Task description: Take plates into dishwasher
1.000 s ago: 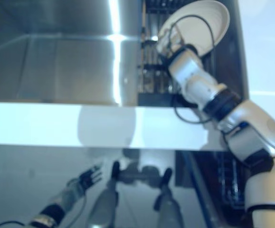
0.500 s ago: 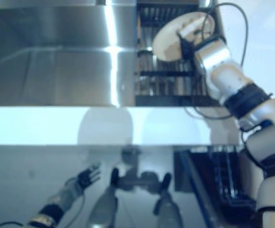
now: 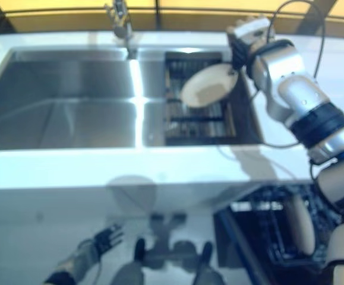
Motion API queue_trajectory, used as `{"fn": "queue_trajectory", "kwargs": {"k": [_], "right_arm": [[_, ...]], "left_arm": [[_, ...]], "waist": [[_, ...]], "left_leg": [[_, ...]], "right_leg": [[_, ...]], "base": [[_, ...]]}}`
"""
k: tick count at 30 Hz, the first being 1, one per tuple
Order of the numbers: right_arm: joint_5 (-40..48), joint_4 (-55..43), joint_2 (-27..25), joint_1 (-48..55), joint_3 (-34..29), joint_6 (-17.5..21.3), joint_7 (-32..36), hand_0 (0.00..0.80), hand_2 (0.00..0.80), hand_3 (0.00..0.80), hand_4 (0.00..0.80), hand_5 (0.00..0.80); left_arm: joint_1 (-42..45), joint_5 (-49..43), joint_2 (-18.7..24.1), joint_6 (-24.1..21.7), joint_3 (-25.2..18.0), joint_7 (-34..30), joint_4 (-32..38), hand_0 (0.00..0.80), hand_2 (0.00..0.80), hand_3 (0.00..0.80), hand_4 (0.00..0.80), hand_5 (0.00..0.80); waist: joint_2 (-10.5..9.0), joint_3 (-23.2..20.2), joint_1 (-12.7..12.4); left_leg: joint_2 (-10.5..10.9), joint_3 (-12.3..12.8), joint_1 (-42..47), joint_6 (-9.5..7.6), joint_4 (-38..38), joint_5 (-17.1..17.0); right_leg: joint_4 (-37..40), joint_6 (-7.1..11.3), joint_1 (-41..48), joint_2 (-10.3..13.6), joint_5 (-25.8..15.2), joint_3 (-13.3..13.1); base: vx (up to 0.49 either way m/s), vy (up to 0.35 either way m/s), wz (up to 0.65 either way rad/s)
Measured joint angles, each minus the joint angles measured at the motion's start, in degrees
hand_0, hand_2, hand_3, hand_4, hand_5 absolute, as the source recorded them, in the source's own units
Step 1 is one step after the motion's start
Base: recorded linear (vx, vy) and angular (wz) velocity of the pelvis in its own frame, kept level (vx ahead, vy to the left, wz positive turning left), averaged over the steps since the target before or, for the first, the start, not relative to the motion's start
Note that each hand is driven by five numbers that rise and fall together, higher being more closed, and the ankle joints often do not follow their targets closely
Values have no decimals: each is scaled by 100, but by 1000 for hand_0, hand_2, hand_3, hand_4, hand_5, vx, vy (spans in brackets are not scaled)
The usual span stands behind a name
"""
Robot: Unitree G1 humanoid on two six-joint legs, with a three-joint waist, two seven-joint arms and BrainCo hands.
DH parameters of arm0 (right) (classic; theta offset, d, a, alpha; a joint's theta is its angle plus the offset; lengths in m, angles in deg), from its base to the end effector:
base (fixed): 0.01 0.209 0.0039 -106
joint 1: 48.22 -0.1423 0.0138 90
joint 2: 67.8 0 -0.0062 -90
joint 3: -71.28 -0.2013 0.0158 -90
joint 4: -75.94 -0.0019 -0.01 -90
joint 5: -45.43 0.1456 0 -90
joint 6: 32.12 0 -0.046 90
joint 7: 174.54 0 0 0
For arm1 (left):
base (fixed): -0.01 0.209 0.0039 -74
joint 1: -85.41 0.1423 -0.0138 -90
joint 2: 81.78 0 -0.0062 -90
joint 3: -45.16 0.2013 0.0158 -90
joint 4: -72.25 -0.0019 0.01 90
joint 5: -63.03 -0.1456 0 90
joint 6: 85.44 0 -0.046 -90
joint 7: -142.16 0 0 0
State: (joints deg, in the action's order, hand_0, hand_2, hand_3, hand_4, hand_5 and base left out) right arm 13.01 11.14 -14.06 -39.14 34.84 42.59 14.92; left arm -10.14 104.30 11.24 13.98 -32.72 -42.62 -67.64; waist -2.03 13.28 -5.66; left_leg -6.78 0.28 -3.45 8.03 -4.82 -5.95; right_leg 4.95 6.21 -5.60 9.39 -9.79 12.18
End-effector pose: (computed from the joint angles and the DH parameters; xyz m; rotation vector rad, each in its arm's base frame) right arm 0.3523 -0.1884 0.3243 -1.8866 -0.3170 -0.1477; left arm 0.1627 0.2311 -0.0975 -0.3280 0.9118 0.1286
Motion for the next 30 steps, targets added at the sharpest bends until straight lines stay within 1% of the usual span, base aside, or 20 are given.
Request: {"fn": "queue_trajectory", "kwargs": {"k": [1, 8, 9, 10, 16, 18, 24, 27, 30], "right_arm": [[27, 2, -1, 0, 0, 11, 0, 800, 800, 800, 800, 800], [55, 0, 2, 0, 4, 227, 59, 800, 800, 800, 800, 800], [54, -1, 2, 1, 4, 268, 73, 386, 386, 386, 386, 386], [32, -7, 4, 0, 5, 302, 90, 0, 0, 0, 0, 0], [-418, -13, 42, 4, 116, 562, 163, 0, 0, 0, 0, 0], [-617, -11, 48, 10, 168, 679, 162, 0, 0, 0, 0, 0], [-1674, -3, 50, 82, 360, 1190, 68, 0, 0, 0, 0, 0], [-2234, -3, 47, 176, 476, 1445, 45, 0, 0, 0, 0, 0], [-2572, -3, 46, 284, 548, 1602, 38, 0, 0, 0, 0, 0]], "left_arm": [[45, 0, 0, 0, 0, -12, -1, 0, 0, 0, 0, 0], [235, -63, 1, 0, 3, -44, -8, 0, 0, 0, 0, 0], [243, -86, 1, 0, 5, -44, -8, 0, 0, 0, 0, 0], [245, -122, 1, 0, 7, -44, -7, 0, 0, 0, 0, 0], [246, -115, -1, -4, 12, -24, -4, 0, 0, 0, 0, 0], [251, -113, -2, -5, 13, -22, -3, 0, 0, 0, 0, 0], [220, -101, -4, -16, 20, 26, 32, 0, 0, 0, 0, 0], [206, -98, -5, -17, 20, 36, 38, 0, 0, 0, 0, 0], [173, -90, -1, -26, 20, 37, 120, 0, 0, 0, 0, 0]], "waist": [[-9, -23, -1], [-121, -170, -8], [-136, -188, -8], [-154, -205, -12], [-162, -213, -19], [-160, -213, -23], [-146, -206, -57], [-81, -162, -79], [1, -82, -136]], "left_leg": [[-1, 0, 19, -21, 0, 13], [-3, 16, 60, -24, -1, 16], [-2, 18, 60, -24, -1, 16], [-2, 21, 60, -25, -1, 16], [-2, 24, -25, -26, 3, 12], [-2, 22, -74, -1, 3, -7], [2, 2, -278, -3, 11, -33], [2, -47, -325, -2, 8, -35], [2, -47, -340, -1, 5, -33]], "right_leg": [[0, 0, 20, -1, 0, -1], [9, 0, 46, 0, -1, -16], [9, 0, 46, 0, -1, -17], [10, 0, 44, 0, -2, -19], [7, -2, -36, 0, -8, -19], [4, -6, -84, -1, -15, -16], [-1, -27, -274, -1, -34, 5], [0, -28, -286, 0, -34, 66], [-1, -28, -302, 1, -32, 71]], "base": [[0, 0, 0], [0, 0, 0], [0, 0, 0], [-36, -12, -1], [-58, -6, 0], [-63, -5, 0], [-69, -9, 2], [-39, -12, 7], [-11, -2, 1]]}}
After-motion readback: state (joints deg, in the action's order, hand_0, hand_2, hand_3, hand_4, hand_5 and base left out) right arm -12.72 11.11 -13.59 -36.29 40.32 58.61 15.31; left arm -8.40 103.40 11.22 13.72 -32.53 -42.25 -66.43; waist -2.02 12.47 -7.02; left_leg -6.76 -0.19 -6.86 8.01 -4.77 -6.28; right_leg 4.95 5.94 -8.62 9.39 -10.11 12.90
